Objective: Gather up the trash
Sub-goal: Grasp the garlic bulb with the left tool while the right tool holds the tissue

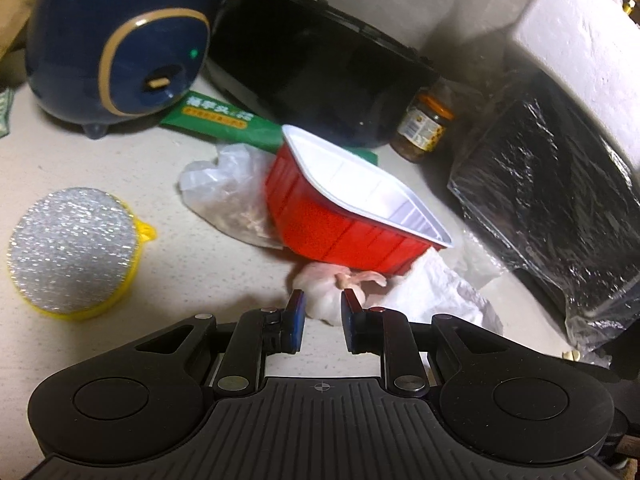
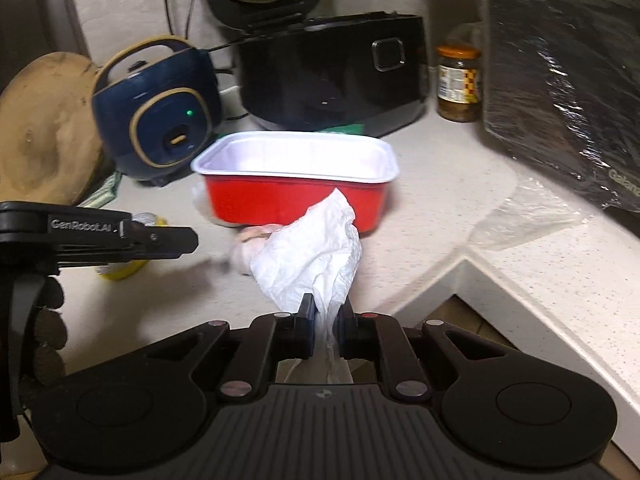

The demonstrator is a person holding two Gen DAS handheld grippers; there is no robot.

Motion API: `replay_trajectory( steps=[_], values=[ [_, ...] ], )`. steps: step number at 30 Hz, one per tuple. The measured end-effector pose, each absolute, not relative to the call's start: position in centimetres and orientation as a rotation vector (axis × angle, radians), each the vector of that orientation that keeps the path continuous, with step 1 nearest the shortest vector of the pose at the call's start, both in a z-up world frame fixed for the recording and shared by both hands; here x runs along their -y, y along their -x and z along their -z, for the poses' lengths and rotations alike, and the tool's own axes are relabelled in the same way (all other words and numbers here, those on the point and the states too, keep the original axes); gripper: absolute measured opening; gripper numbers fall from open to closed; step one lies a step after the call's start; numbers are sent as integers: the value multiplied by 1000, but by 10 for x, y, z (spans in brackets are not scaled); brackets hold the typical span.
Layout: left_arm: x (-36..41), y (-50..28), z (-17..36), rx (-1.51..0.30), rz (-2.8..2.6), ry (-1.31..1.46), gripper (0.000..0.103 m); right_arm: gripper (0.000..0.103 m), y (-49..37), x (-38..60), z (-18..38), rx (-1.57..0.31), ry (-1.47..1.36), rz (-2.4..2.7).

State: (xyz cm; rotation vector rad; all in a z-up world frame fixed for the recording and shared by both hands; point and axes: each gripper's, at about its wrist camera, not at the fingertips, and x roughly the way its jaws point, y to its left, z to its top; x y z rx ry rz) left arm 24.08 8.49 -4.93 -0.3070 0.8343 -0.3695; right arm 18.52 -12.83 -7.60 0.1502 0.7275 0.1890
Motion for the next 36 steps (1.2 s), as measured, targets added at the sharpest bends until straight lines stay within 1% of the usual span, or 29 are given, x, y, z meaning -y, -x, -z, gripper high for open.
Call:
replay_trajectory(
  steps=[7, 14, 17, 21, 25, 29, 35, 36],
  values=[
    [-86, -238, 45, -831, 355, 260, 23, 11, -221, 131, 79, -703, -110, -159],
    [-111, -237, 45, -826, 280, 289, 23, 11, -263, 103, 87, -752, -76, -241],
    [-122, -238, 46, -820, 250, 312, 23, 11, -263, 80, 87, -761, -51, -311],
    [-131, -240, 49, -814, 227, 333, 23, 11, -260, 61, 88, -800, -88, -468],
    [-135, -239, 51, -794, 214, 324, 23, 11, -250, 59, 87, -798, -70, -477],
    [-123, -237, 50, -769, 244, 232, 23, 11, -238, 78, 87, -770, -21, -380],
    [-74, -231, 55, -708, 237, -72, 24, 11, -231, 103, 94, -782, -31, -300],
    [-70, -232, 57, -719, 240, -97, 24, 11, -231, 105, 95, -782, -30, -295]
  ],
)
